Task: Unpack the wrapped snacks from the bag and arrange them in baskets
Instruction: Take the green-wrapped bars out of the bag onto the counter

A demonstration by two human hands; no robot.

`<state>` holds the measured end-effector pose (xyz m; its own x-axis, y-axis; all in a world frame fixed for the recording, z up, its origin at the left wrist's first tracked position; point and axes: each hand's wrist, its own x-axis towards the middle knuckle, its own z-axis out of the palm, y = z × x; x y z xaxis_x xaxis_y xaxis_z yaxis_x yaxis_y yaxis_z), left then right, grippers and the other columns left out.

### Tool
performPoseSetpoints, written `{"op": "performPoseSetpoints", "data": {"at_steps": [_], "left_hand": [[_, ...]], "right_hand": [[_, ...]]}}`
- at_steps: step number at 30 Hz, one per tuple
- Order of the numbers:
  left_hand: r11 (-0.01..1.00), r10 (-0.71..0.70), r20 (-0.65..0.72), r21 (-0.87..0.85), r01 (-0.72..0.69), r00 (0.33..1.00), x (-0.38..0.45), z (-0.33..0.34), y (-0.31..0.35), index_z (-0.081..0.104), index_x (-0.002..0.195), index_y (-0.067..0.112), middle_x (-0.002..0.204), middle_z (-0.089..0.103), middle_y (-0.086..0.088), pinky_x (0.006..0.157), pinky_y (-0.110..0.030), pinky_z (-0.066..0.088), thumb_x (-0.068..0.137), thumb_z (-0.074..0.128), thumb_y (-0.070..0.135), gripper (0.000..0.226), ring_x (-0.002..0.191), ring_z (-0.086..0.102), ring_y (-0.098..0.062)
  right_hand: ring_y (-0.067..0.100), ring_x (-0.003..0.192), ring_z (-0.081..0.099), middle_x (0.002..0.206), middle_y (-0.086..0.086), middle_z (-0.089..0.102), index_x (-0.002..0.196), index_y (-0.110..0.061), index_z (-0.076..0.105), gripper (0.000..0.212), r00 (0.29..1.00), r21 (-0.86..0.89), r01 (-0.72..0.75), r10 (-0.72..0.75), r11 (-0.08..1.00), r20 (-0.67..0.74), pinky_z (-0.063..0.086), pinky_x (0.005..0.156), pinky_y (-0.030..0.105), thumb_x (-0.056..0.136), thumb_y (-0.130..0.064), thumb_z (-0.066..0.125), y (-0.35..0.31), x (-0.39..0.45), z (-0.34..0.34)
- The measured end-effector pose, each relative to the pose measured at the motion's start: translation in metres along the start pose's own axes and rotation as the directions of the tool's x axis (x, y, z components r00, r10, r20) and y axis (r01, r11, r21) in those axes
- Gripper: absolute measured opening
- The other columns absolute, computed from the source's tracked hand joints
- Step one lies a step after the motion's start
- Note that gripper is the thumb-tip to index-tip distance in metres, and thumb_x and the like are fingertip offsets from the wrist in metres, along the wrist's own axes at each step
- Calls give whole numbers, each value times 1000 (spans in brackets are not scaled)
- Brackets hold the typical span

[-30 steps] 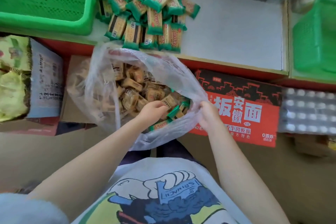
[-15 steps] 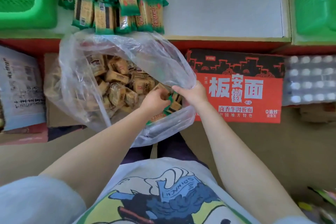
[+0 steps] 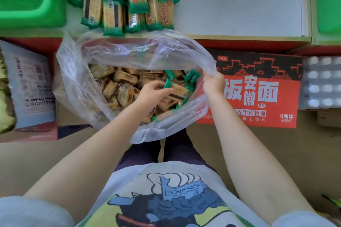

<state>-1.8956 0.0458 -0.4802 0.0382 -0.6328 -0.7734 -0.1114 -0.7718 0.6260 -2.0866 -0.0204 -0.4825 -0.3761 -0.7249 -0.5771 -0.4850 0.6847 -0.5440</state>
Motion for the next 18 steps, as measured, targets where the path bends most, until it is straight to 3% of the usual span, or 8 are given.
{"op": "performPoseSetpoints", "data": {"at_steps": [4, 9, 11, 13, 16, 18], "left_hand": [[985, 6, -20, -175, -10, 1000, -6, -20, 13, 70, 115, 18, 111, 74, -2, 84, -38, 62, 91, 74, 28, 27, 98, 73, -19], [956, -27, -39, -294, 14, 999, -15, -23, 23, 69, 106, 16, 103, 76, -1, 79, -33, 60, 92, 71, 29, 20, 98, 72, -21], [945, -24, -37, -327, 10, 999, -20, -22, 29, 70, 104, 15, 101, 77, -3, 84, -39, 59, 90, 73, 30, 21, 98, 72, -25], [930, -10, -40, -367, -5, 999, -25, -25, 39, 69, 105, 16, 101, 77, -4, 81, -40, 58, 89, 74, 34, 25, 97, 72, -26], [905, 31, -66, -421, -56, 997, -32, -35, 64, 68, 112, 14, 97, 77, -4, 75, -36, 56, 88, 74, 37, 33, 93, 73, -25], [880, 110, -58, -458, -124, 992, -36, -43, 85, 67, 109, 14, 94, 77, -2, 76, -34, 57, 92, 70, 34, 27, 90, 73, -22]], "right_hand": [[29, 99, 60, 109, 14, 64, 121, 0, 63, 34, 999, -40, -29, 30, 999, 20, 36, 72, 27, 106, -25, 45, -12, 2, -6], [22, 93, 57, 119, 12, 62, 121, -7, 55, 41, 991, -151, 119, -109, 981, 75, 42, 67, 32, 95, -38, 62, -31, -17, -21], [21, 112, 54, 133, 10, 51, 132, -11, 46, 60, 979, -156, 195, -182, 968, 94, 45, 81, 29, 87, -41, 74, -39, -34, -29], [19, 124, 43, 138, 8, 41, 141, -12, 41, 72, 942, -162, 333, -333, 929, 26, 37, 93, 23, 85, -40, 76, -49, -53, -36], [14, 113, 51, 125, 3, 52, 125, -12, 56, 37, 832, -55, 545, -548, 836, -81, 42, 90, 18, 94, -31, 65, -76, -81, -40], [11, 98, 59, 110, -1, 61, 110, -16, 62, 22, 846, 32, 522, -522, 852, 110, 50, 84, 26, 99, -35, 58, -97, -91, -38]]}}
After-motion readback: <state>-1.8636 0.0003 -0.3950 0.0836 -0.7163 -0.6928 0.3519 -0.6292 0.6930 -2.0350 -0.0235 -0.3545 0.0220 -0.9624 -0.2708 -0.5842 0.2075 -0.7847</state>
